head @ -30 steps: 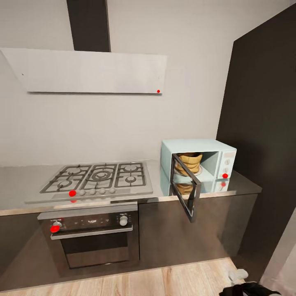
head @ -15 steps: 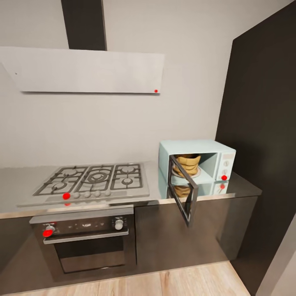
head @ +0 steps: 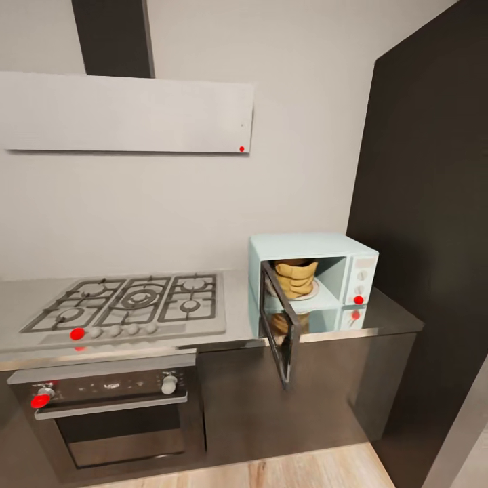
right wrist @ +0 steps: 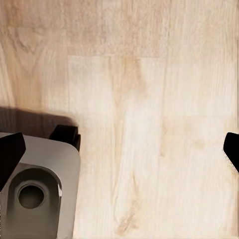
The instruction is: In the kitchen, take the popcorn bag from the countertop, put it into the microwave, and heat it until the popcorn is cooked so the cooked popcorn ends up inside the bag.
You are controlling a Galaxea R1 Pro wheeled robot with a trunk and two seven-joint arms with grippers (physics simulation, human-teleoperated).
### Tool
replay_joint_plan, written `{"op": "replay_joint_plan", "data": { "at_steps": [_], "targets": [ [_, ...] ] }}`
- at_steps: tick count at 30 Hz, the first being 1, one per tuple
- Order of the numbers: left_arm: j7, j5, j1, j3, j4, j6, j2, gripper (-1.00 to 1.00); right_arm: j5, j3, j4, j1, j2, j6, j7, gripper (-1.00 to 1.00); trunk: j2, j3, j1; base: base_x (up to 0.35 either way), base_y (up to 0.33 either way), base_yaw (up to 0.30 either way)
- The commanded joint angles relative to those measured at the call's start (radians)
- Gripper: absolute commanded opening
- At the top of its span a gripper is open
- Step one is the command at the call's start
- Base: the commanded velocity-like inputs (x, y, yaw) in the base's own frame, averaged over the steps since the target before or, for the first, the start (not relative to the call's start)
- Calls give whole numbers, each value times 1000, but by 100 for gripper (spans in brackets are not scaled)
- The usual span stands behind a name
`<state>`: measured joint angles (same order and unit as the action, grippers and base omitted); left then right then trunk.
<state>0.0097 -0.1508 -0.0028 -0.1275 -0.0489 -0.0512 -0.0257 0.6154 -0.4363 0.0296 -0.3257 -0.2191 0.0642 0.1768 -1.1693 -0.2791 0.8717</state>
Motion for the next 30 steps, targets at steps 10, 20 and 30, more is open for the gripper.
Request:
{"op": "replay_joint_plan", "data": {
  "at_steps": [10,20,30],
  "targets": [
    [1,-4,0,-6,0,-3,1,100,9,-7,3,-1,2,6,7,100,-1,-1,0,136,-136,0],
    [1,-4,0,-6,0,-2,1,100,11,-7,3,-1,0,2,8,100,-1,-1,0,280,-164,0],
    [-1,-13,33,-16,23,-24,-7,100,14,-5,1,6,4,-23,6,100,-1,-1,0,0,0,0]
  ]
}}
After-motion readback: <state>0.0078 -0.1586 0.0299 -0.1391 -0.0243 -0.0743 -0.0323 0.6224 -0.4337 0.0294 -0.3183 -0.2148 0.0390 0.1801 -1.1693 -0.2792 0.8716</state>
